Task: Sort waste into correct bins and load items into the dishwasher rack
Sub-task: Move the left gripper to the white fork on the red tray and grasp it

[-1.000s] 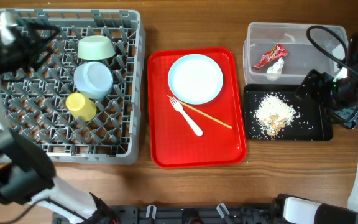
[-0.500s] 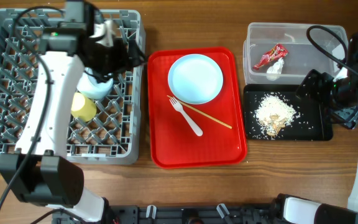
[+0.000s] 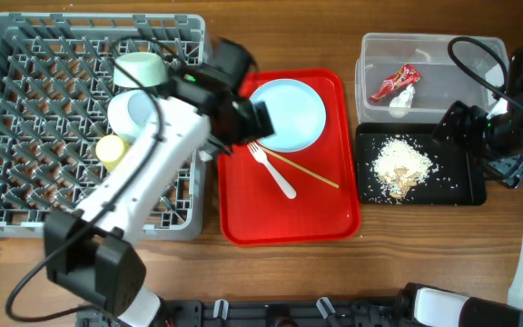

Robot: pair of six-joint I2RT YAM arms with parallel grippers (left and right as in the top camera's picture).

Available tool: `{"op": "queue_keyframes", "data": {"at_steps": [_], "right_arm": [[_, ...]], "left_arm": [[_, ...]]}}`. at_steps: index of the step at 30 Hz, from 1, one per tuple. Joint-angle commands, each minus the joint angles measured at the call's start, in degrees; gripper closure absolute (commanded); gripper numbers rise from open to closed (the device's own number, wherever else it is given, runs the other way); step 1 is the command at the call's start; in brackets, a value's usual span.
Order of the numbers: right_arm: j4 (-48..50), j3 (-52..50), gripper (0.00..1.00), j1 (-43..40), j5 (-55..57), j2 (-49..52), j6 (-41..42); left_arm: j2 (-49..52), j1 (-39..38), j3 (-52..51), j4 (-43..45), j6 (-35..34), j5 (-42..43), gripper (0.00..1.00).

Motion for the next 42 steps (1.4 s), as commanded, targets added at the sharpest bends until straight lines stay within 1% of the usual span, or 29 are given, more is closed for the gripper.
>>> {"op": "queue_keyframes", "data": {"at_steps": [1,5,16,37,39,42], "right_arm": [[0.09,0.94,0.0,-0.24,0.37,-1.11,-0.31],[0.09,0.94,0.0,-0.24,0.37,-1.11,-0.33],[-0.07,0.96,0.0,-0.24,0.37,-1.11,-0.33],[-0.31,0.94,0.0,-0.24,0.37,-1.11,-0.26],[-0.31,0.96,0.0,-0.24,0.37,-1.11,-0.2],[-0.39,0.96,0.0,-0.24,0.37,-1.11,-0.2]], "left_arm": [[4.52,-4.66,-3.17,2.8,-8.37,-5.31,0.0],[8.35,-6.99,-3.26,3.78,-8.52,-8.2,0.0],[16.61,-8.26,-3.26,5.05,-10.01,-8.17,0.0],[22.25,-8.55,-3.28,6.88,-10.01,-7.93,0.0],[22.25,-8.59,-3.28,6.88,-10.01,-7.93,0.04],[22.25,-8.66,-3.3,6.45,-9.99,-7.93,0.27]]}}
